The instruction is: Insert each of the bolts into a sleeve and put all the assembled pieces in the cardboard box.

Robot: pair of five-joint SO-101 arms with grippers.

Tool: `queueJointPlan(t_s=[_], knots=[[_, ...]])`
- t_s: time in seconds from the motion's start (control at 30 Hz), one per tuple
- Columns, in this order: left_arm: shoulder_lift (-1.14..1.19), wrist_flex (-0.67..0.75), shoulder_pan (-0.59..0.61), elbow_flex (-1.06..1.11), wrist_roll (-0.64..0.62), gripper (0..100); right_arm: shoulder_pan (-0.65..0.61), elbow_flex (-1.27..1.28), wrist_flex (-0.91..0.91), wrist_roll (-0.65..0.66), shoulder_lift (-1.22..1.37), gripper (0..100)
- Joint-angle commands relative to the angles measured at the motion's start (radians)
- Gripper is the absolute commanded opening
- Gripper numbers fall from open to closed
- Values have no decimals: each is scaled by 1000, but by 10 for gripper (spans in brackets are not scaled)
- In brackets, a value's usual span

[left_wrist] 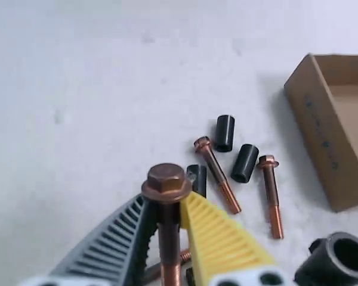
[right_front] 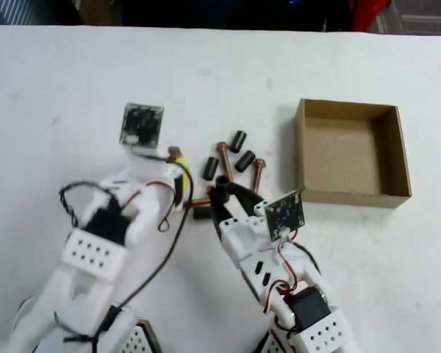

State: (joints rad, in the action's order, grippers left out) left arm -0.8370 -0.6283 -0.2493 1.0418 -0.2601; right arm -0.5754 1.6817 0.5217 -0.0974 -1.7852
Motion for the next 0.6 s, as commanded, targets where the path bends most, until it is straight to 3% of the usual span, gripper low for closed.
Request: queueJointPlan(t_s=[0.0, 0.2, 0.57], knots=[[-104, 163, 71, 58, 8, 22, -2, 9, -16, 31, -15, 17], [-88, 170, 140, 54, 6, 22, -4, 9, 12, 31, -15, 17], [-90, 379, 64, 55, 8, 23, -4, 9, 13, 32, -15, 17]])
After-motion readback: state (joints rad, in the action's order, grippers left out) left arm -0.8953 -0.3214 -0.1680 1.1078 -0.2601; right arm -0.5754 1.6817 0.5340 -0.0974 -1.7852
